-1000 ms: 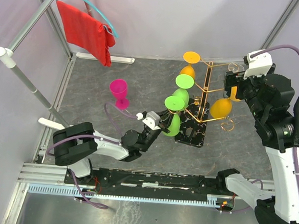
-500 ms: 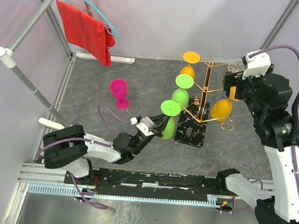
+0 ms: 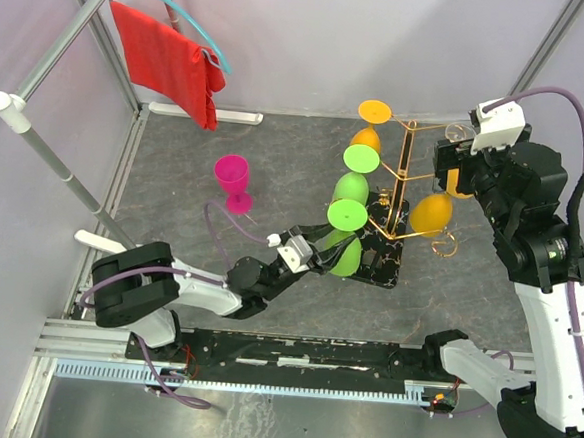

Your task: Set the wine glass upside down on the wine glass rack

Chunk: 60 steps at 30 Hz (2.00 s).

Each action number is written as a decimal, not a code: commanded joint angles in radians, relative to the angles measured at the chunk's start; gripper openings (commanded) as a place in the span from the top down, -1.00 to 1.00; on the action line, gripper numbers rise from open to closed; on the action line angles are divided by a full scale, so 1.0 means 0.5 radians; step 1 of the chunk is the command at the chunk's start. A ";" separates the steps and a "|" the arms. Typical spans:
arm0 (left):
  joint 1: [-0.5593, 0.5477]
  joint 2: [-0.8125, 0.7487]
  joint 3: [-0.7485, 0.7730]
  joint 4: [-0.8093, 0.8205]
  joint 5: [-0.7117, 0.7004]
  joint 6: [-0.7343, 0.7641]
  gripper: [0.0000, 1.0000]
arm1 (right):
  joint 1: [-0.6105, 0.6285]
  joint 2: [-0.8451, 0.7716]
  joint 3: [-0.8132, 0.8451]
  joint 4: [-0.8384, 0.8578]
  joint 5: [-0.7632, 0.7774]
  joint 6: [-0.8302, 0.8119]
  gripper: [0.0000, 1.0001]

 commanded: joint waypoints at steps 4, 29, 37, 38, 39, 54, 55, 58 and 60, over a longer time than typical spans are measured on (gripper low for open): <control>-0.006 -0.085 -0.124 0.139 -0.202 0.009 -0.26 | -0.006 -0.001 0.015 0.085 -0.069 0.024 -1.00; 0.218 -1.635 0.343 -2.894 -1.443 -0.444 -0.64 | -0.003 0.375 0.296 0.000 -0.383 0.290 -0.99; 0.594 -0.946 1.233 -4.045 -1.097 -0.633 -0.76 | -0.004 0.342 0.298 -0.202 -0.352 0.323 -0.99; 0.634 -0.879 1.288 -4.124 -1.061 -0.625 -0.76 | -0.004 0.326 0.293 -0.240 -0.349 0.324 -0.99; 0.674 -0.819 1.328 -4.159 -1.029 -0.613 -0.77 | -0.006 0.309 0.285 -0.259 -0.342 0.321 -0.99; 1.182 -0.544 1.343 -4.069 -0.671 -0.494 -0.76 | -0.006 0.285 0.179 -0.311 -0.331 0.289 -1.00; 1.197 -0.522 1.348 -4.066 -0.659 -0.481 -0.76 | -0.006 0.278 0.168 -0.301 -0.333 0.295 -1.00; 1.230 -0.482 1.350 -4.026 -0.658 -0.468 -0.75 | -0.006 0.254 0.150 -0.277 -0.330 0.299 -1.00; 1.246 -0.474 1.342 -3.983 -0.654 -0.468 -0.76 | -0.006 0.252 0.151 -0.273 -0.328 0.296 -1.00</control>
